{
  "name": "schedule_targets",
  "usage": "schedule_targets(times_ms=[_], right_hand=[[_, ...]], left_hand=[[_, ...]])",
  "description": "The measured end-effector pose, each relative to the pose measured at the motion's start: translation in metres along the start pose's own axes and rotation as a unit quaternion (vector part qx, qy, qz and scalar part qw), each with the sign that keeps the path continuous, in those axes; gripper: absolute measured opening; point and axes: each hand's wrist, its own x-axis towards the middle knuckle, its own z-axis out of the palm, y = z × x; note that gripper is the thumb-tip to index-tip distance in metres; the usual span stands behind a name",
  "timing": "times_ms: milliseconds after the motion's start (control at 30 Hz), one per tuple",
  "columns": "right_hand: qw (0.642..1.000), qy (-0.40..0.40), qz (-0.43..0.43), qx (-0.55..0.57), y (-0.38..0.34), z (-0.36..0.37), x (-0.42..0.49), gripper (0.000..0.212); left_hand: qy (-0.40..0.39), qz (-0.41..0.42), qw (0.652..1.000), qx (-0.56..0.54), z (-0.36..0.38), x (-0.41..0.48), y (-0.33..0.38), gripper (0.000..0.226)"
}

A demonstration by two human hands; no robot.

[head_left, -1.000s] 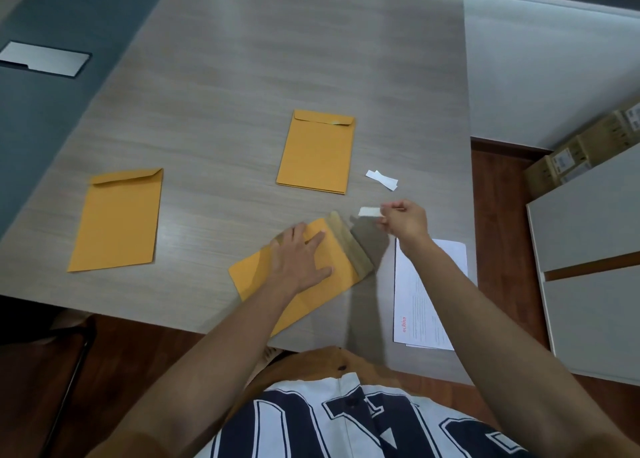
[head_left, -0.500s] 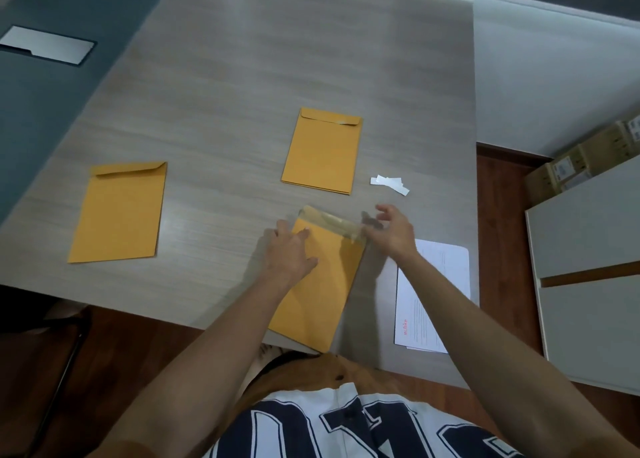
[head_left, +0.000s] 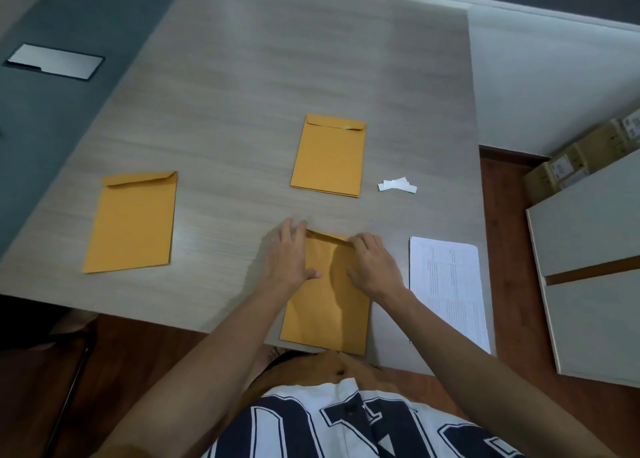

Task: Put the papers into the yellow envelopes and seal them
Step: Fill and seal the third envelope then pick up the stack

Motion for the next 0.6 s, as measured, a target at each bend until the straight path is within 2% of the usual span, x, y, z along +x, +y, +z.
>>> schedule_targets(times_ms=[100, 233, 367, 500, 600], right_hand=[[1.000, -0.026, -0.001, 0.003, -0.001, 0.009, -0.007, 0.052], [1.000, -0.023, 0.003, -0.004, -0.004, 0.016, -0.008, 0.053], [0.996, -0.019, -0.013, -0.091, -0.015, 0.018, -0.003, 0.051], [0.983, -0.082, 0.017, -0.165, -0.028, 0.023, -0.001, 0.052], [0.979, -0.092, 0.028, -0.178, -0.025, 0.026, -0.006, 0.054]], left_hand=[[-0.008, 0.082, 0.995, 0.063, 0.004, 0.005, -0.006, 0.117], [-0.028, 0.159, 0.977, 0.138, 0.005, 0.011, -0.009, 0.102], [-0.073, 0.187, 0.966, 0.165, 0.006, 0.015, -0.019, 0.085], [-0.096, 0.210, 0.946, 0.228, 0.005, 0.015, -0.031, 0.083], [-0.096, 0.216, 0.940, 0.246, 0.006, 0.015, -0.035, 0.082]])
